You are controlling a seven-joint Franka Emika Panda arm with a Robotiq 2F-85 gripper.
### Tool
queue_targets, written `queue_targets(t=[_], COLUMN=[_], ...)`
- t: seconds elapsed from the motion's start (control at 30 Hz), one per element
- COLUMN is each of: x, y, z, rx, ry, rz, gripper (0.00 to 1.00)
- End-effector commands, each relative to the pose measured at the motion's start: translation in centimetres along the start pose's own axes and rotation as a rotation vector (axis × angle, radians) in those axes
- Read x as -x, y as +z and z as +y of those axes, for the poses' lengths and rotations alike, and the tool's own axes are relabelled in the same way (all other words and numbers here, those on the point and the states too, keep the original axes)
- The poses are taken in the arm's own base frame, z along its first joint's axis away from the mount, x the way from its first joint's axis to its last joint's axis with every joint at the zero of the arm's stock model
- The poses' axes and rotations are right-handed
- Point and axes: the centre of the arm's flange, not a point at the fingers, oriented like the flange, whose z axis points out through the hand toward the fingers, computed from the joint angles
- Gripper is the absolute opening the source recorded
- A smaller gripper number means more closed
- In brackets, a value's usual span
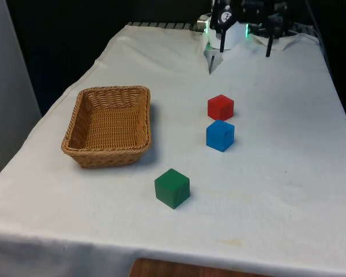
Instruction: Pick up the blue cube and place it into the basket.
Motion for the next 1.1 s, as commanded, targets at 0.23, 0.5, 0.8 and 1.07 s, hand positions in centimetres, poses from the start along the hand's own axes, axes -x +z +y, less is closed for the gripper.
queue_targets(t=[0.23,0.5,0.8,1.07], x=[0.1,0.1,-0.4,-0.7], y=[2.8,6.1,9.6,12.7], z=[0.3,1.0,2.6,4.0], rx=[0.002,-0.005,-0.010,-0.008], ry=[0.027,0.052,0.077,0.096], rz=[0.015,0.016,0.020,0.022], gripper=[1.00,1.00,1.00,1.00])
